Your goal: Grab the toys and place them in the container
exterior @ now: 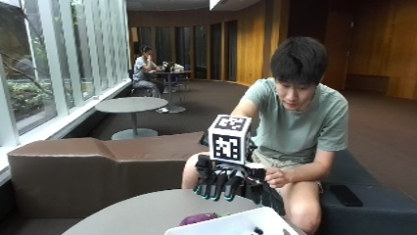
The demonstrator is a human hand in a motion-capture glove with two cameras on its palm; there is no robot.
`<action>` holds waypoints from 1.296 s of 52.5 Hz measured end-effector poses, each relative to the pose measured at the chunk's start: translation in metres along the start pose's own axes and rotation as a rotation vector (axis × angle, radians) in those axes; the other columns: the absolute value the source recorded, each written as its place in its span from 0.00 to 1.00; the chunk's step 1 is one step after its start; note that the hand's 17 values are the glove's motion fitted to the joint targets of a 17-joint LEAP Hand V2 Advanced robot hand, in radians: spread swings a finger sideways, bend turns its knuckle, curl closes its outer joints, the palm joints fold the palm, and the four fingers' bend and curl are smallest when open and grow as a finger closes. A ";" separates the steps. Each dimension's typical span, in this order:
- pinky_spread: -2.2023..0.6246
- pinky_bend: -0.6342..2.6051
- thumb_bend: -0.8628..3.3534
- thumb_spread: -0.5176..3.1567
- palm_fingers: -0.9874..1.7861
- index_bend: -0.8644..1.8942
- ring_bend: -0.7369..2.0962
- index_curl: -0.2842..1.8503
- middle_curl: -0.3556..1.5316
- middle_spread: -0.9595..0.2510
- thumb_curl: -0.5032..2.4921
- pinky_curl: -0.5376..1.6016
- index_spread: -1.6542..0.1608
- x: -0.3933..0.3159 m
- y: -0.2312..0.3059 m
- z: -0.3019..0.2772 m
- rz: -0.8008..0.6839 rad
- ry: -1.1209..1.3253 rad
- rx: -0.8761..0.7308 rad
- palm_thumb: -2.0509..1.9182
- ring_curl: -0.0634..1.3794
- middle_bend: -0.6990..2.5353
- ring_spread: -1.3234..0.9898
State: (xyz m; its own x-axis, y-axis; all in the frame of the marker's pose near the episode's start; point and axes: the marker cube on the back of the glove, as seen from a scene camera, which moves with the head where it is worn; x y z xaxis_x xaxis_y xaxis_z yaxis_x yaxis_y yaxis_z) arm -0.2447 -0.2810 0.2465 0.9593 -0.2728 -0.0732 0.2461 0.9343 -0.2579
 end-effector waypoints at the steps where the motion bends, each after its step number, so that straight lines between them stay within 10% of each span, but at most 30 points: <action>1: 0.72 0.60 0.21 0.37 0.13 0.39 0.55 0.46 0.57 0.70 0.58 0.53 0.81 0.004 0.000 0.001 0.000 -0.003 0.000 0.60 0.48 0.34 0.47; 34: 0.79 0.44 0.20 0.53 0.28 0.34 0.37 0.28 0.41 0.79 0.37 0.43 0.83 0.150 0.097 -0.011 -0.111 0.060 -0.083 0.56 0.34 0.26 0.55; 68: 0.78 0.45 0.20 0.52 0.26 0.33 0.36 0.22 0.36 0.76 0.31 0.42 0.78 0.170 0.108 0.170 -0.365 0.156 -0.280 0.57 0.34 0.25 0.55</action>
State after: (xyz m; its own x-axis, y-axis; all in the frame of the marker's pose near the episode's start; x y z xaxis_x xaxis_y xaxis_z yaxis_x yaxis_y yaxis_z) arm -0.0315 -0.1872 0.3695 0.7801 -0.6220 -0.0676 0.4949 0.6795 -0.5416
